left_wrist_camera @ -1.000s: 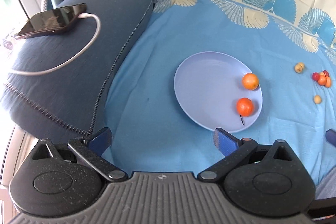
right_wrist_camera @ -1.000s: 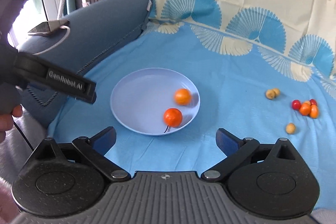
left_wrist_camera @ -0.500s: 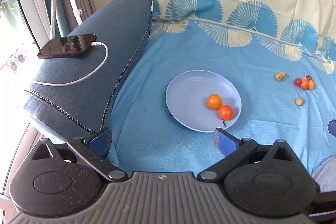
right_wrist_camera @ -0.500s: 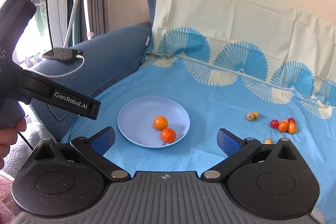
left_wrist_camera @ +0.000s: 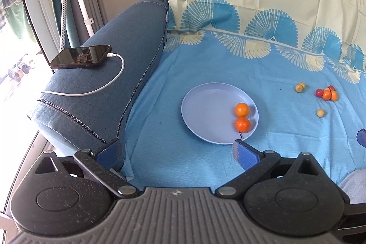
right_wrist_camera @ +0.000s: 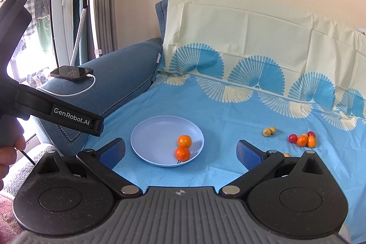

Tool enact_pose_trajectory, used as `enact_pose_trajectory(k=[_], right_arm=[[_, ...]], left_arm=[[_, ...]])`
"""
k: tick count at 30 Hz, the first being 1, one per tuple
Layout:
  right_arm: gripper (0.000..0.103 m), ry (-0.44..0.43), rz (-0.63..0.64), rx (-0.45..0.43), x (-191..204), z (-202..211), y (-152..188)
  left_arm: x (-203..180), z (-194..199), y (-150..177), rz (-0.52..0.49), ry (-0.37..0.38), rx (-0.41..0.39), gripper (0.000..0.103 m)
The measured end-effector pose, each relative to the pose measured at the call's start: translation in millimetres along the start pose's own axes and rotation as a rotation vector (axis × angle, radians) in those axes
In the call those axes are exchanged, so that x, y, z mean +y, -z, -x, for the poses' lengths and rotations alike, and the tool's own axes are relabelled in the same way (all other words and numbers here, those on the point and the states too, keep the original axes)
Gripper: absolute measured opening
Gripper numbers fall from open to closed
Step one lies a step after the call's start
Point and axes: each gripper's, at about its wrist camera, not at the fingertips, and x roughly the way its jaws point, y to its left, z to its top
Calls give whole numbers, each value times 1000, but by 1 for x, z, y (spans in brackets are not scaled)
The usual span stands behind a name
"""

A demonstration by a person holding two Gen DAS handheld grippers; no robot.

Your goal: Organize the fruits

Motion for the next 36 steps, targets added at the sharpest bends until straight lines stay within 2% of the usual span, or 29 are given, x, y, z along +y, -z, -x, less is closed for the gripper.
enact_pose_trajectory(k=[18,36], right_arm=[[102,2,41,12,10,-4,-3],[102,1,10,40,6,-13,-2]], left_arm=[[9,-8,2,14,9,17,103],[3,-17,2,-8,3,37,103]])
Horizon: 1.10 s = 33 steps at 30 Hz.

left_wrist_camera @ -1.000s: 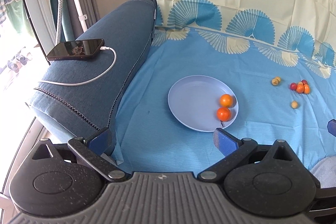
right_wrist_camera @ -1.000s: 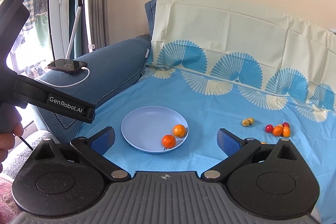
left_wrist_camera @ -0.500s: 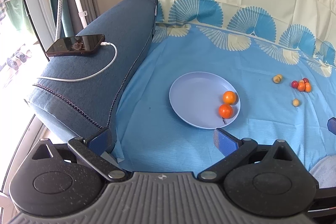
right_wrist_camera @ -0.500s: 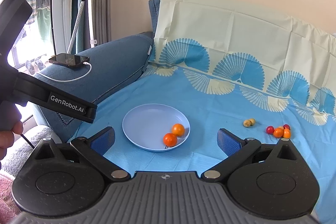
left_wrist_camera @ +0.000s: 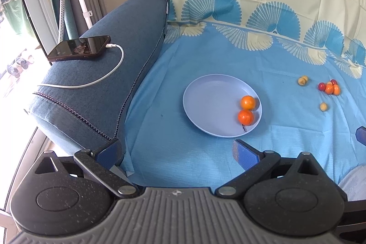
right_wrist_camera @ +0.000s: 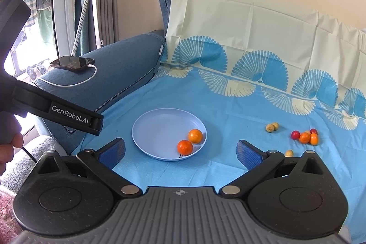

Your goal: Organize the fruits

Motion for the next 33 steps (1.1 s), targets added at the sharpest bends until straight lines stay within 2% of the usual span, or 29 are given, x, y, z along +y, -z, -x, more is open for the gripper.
enact_pose_trajectory(k=[9,17,24,33], right_arm=[[102,2,-44,6,-10,-4,4],[102,46,-141,7,-35,-11,9],[102,149,-257,-10,-79,-11,20],[102,351,-382,-42,-157,-18,35]], left_arm=[[-6,-5,-2,-24,-10,18,103],[-23,-11,-13,-47,-15,32,103],[-61,-21,-31,-89,26,47,103],[-130,-46,-60,-161,91,63,103]])
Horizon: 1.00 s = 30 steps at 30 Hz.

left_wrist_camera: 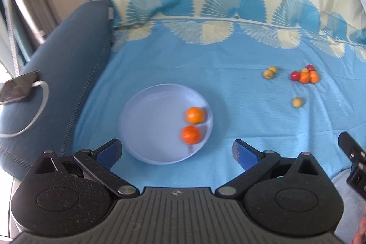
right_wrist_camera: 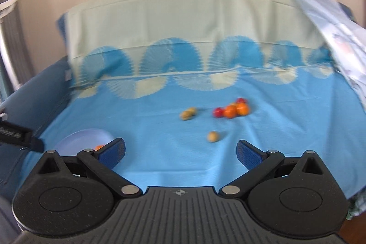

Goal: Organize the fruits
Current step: 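Move both tools back down to the fruit cluster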

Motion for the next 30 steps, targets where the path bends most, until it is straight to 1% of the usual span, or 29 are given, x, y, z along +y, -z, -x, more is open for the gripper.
enact_pose_trajectory(k=[4,7,11,15,17,19,22,25,27,30], right_arm=[[102,103,-53,-27,-38,-25,-8],[102,175,-69,-39,-67,-54,-16],[102,245,-75,-23,-104,-111,-25],[102,302,-49,11,-131,-177,-28],[102,309,-45,44,-140,-211,-28],[102,298,-41,90,-146,-243,-26],[102,285,-25,137,-144,-286,-22],[102,261,17,170,-137,-321,-19],[102,258,49,176,-133,-337,-20],[102,263,51,142,-131,-347,-21]], left_arm=[[-40,-26,-25,-54,25,12,103],[-72,-54,-46,-88,52,29,103],[-112,-102,-75,-108,75,57,103],[-148,-162,-102,-110,93,115,103],[-164,-191,-113,-108,102,147,103],[-176,-218,-123,-108,98,171,103],[-186,-251,-136,-96,84,198,103],[-194,-279,-147,-98,94,221,103],[-200,-295,-153,-109,93,234,103],[-204,-312,-154,-118,95,259,103]])
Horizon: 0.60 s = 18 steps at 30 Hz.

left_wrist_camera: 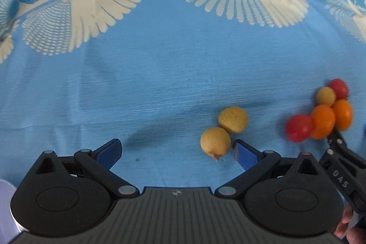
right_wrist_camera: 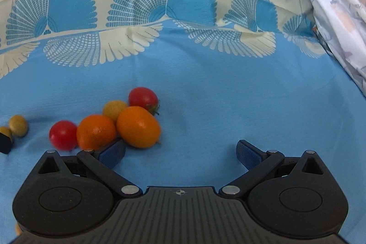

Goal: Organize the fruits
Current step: 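Close the left tool on a yellow round fruit while the right tool grasps an orange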

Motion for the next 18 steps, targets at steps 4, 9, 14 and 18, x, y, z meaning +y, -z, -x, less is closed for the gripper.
enact_pose_trajectory(k=[4,9,14,18], right_arm=[[102,-2,14,-22,2,-1,1],[69,-49,71,-61,8,6,2],[34,-50,136,-51,16,20,7],[32,-72,41,37,1,40,9]], left_arm=[[5,-3,-2,11,36,-1,103],[3,13,-1,12,42,-54,53],[-1,28,11,-67,49,-71,27],[7,44,32,-74,62,-60,27]])
